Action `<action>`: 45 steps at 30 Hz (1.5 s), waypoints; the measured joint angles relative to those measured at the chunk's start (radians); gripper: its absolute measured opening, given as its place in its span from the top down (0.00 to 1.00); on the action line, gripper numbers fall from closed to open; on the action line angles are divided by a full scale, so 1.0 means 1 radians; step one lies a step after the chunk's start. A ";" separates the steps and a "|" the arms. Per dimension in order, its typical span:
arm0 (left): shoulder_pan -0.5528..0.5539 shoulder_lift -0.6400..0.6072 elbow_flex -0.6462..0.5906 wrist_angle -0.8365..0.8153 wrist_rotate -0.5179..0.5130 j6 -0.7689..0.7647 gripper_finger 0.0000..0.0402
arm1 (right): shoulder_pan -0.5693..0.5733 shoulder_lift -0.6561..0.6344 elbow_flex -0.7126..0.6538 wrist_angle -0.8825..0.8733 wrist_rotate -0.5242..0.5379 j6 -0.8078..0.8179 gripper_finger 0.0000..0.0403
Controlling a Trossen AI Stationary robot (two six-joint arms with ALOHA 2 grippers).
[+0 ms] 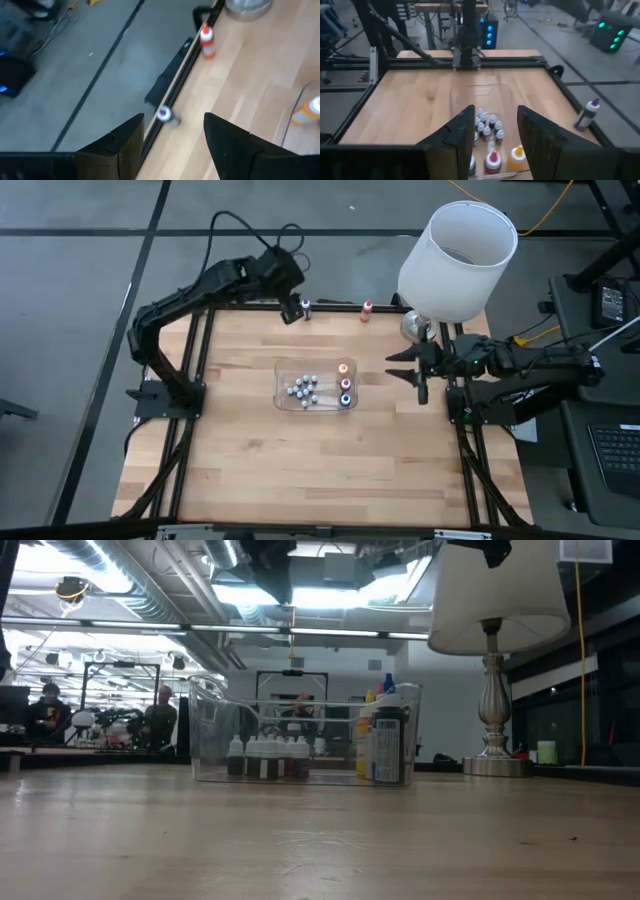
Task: Pick & Place food coloring
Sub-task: Put the large violet food coloring bottle into the transparent bin
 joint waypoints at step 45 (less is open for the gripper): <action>0.356 0.522 -0.087 0.242 0.576 0.391 0.32 | -0.035 0.000 0.000 -0.032 0.219 0.186 0.63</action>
